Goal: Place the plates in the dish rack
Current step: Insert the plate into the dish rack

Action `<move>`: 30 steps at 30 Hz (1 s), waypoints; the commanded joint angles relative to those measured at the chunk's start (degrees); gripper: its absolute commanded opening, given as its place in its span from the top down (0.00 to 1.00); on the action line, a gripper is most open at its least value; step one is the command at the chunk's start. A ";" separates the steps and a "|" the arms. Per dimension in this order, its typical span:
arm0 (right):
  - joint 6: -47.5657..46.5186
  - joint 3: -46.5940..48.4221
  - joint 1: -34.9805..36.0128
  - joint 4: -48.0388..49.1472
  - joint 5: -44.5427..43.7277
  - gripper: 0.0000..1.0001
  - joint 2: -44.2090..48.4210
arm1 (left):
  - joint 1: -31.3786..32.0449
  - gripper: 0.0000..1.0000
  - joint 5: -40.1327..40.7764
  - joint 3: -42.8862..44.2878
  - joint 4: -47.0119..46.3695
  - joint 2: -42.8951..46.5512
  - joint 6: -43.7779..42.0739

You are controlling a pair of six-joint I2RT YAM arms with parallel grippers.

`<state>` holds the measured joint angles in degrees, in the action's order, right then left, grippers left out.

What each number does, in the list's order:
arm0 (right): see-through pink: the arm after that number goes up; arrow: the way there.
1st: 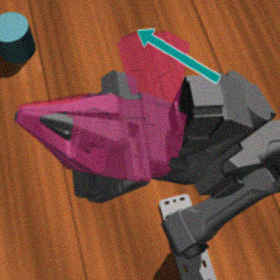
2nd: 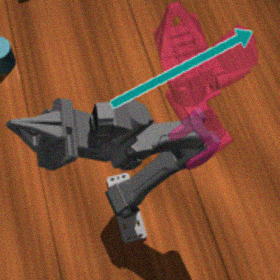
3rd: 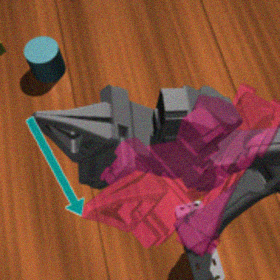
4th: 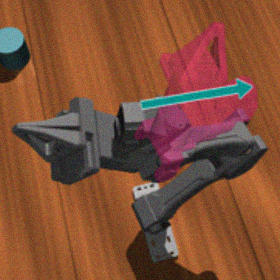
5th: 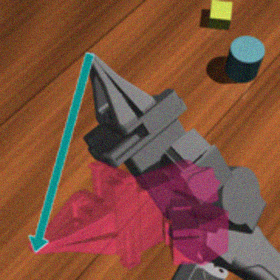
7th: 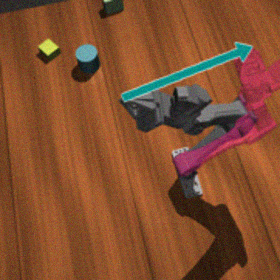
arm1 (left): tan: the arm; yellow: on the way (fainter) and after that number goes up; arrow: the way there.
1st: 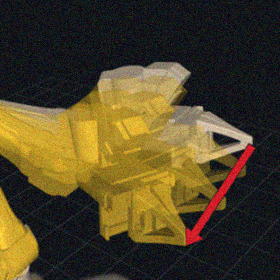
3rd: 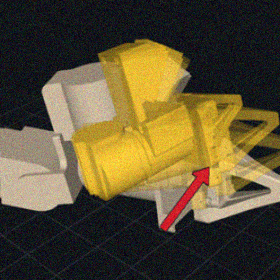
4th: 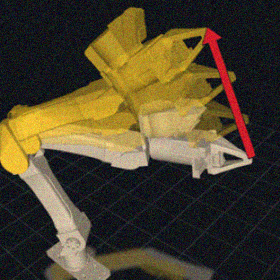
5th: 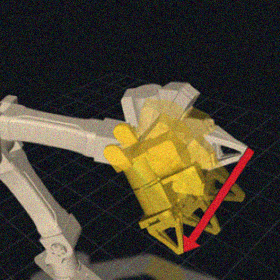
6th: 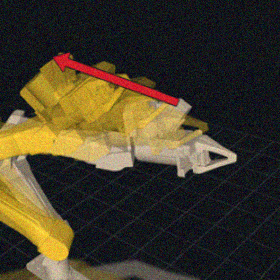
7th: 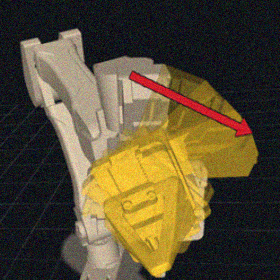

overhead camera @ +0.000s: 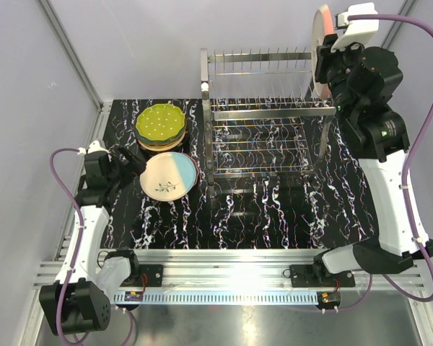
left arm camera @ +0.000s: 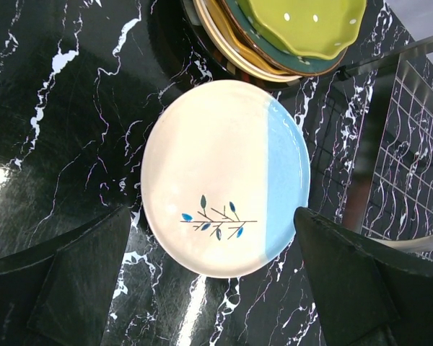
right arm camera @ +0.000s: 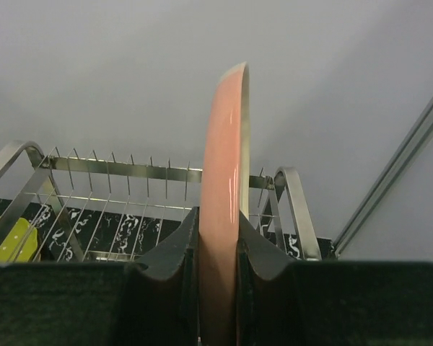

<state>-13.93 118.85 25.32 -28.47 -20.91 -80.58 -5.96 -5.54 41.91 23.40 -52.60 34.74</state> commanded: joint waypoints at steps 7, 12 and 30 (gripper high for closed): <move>12.52 4.46 -12.48 8.08 18.09 1.00 -0.54 | -0.20 0.01 -3.77 0.98 -3.09 -1.36 -0.29; 15.86 3.59 -17.58 10.36 23.54 1.00 -1.69 | -0.28 0.01 -5.62 0.81 -3.71 -2.59 0.06; 18.50 2.27 -24.61 15.90 28.64 1.00 -6.52 | -0.20 0.01 -8.17 0.54 -4.94 -4.71 -0.02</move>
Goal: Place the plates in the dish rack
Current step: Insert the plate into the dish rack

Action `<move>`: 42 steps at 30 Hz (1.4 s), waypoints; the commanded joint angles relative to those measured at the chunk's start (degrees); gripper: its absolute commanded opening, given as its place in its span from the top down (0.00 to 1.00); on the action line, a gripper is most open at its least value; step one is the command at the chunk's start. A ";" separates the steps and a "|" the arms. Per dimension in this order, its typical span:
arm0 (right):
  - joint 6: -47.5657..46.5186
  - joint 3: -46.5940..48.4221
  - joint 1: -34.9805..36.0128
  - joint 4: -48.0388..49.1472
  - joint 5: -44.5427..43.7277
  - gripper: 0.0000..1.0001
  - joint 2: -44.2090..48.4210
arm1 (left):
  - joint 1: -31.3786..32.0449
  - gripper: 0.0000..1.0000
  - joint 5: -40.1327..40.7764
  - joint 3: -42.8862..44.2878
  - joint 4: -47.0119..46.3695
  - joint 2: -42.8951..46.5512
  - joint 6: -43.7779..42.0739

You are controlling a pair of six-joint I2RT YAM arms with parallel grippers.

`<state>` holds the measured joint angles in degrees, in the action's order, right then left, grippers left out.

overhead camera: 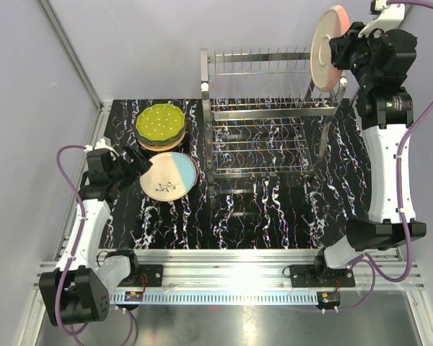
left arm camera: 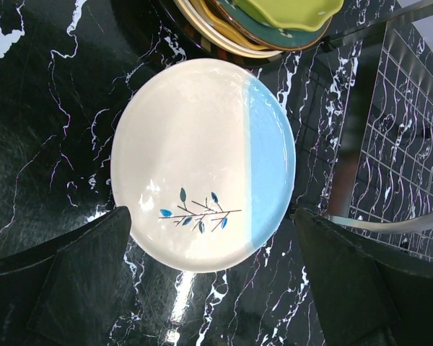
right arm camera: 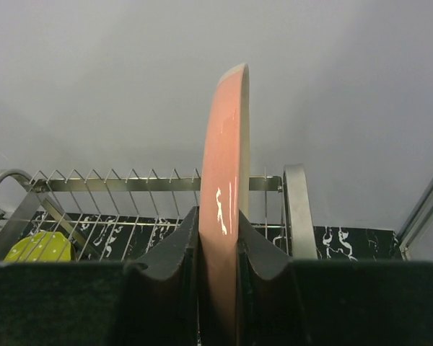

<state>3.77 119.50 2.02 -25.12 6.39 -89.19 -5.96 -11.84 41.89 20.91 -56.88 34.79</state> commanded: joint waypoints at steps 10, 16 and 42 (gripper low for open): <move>5.63 1.94 -1.67 16.60 5.03 1.00 2.53 | -0.20 0.01 -3.28 0.30 -3.06 -0.86 0.28; 10.47 8.45 1.04 14.76 4.79 1.00 -0.11 | -0.20 0.01 -4.07 0.12 -3.50 -0.77 0.55; -7.46 21.12 40.95 16.77 -37.76 1.00 -16.89 | -0.20 0.01 -4.34 -0.23 -3.42 -0.25 0.81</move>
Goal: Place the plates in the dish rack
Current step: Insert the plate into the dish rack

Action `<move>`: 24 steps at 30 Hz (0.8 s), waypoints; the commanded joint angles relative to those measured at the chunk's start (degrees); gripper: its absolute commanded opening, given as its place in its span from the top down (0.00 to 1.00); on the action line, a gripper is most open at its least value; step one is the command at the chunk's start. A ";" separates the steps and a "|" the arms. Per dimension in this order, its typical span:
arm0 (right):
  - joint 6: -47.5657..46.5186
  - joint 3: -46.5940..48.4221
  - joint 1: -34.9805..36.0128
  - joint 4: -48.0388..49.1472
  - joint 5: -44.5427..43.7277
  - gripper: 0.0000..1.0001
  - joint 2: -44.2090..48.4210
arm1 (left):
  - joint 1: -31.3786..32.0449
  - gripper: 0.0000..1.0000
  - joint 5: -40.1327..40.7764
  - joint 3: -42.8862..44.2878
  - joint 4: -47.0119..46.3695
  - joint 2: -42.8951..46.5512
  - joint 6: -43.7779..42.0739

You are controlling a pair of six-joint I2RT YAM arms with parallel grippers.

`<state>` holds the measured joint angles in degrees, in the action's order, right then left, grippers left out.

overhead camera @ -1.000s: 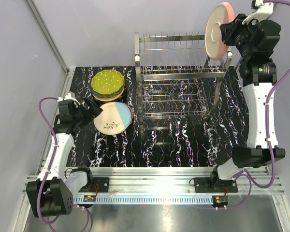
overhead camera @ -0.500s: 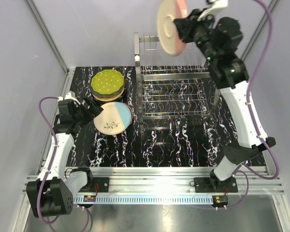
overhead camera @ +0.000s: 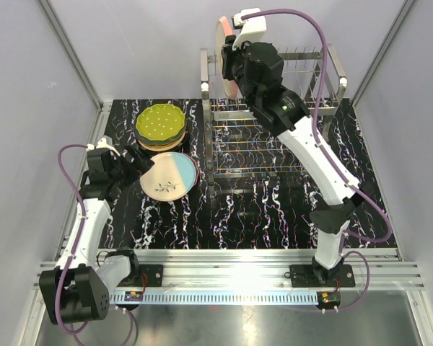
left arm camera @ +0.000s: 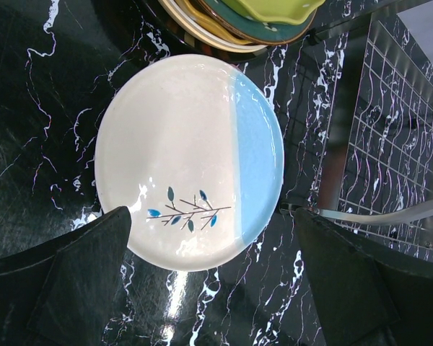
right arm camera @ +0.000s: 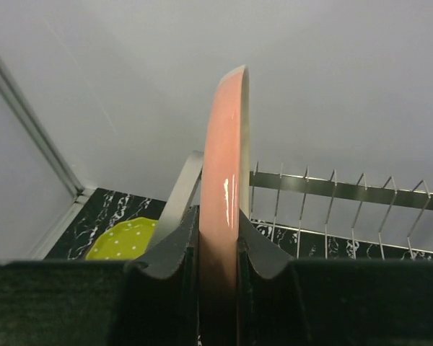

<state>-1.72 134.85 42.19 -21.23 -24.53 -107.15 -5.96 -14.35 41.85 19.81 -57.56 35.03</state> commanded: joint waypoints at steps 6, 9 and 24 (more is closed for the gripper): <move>-2.59 10.08 0.96 13.59 -9.74 1.00 -3.41 | -0.20 0.01 -2.26 -0.27 -2.59 0.52 0.74; -2.76 12.63 1.14 13.76 -10.01 1.00 -4.90 | -0.28 0.01 -2.26 -0.36 -2.59 0.43 0.83; -0.49 12.46 2.36 15.35 -9.57 1.00 -4.73 | -0.28 0.01 -3.14 -0.45 -3.03 0.43 1.19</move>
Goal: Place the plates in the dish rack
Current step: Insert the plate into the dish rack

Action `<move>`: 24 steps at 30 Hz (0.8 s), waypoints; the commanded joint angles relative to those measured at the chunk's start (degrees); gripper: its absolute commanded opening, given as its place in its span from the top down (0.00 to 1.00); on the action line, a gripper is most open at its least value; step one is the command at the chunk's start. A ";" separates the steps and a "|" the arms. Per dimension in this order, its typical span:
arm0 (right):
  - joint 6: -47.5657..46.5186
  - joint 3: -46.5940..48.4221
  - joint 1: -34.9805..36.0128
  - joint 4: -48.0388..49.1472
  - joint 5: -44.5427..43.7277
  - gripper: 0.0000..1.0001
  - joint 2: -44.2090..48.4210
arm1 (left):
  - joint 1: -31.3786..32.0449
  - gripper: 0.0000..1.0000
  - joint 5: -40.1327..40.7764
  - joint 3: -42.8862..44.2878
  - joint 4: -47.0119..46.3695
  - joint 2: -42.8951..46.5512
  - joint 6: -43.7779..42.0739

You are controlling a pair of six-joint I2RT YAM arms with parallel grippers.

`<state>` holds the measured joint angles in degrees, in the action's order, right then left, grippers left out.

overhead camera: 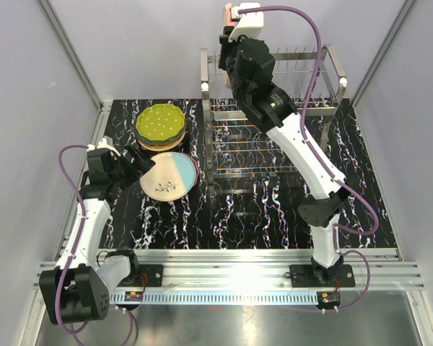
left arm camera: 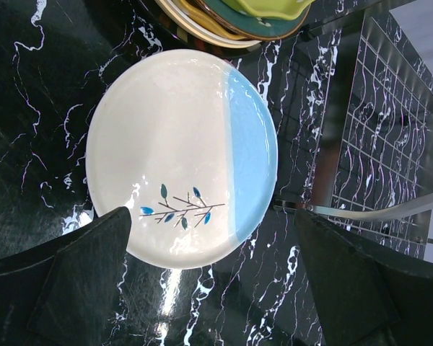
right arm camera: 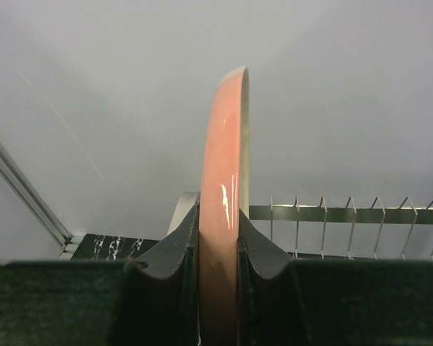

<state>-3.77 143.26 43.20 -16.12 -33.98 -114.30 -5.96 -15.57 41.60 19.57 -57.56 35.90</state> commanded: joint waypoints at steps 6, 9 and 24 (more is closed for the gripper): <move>2.28 2.73 2.33 10.06 -1.00 1.00 2.24 | -0.20 0.01 -1.83 -0.30 -2.79 0.52 0.31; 2.54 0.37 2.68 9.79 -1.79 1.00 2.59 | -0.20 0.01 -2.01 -0.38 -2.87 0.43 0.40; 3.15 -14.14 3.47 14.54 -4.17 1.00 7.95 | -0.20 0.01 -2.97 -0.65 -3.31 0.34 0.84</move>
<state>-1.87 129.54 46.13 -9.37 -37.95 -111.53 -5.96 -16.51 41.58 19.33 -57.56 36.10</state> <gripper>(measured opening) 0.241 0.987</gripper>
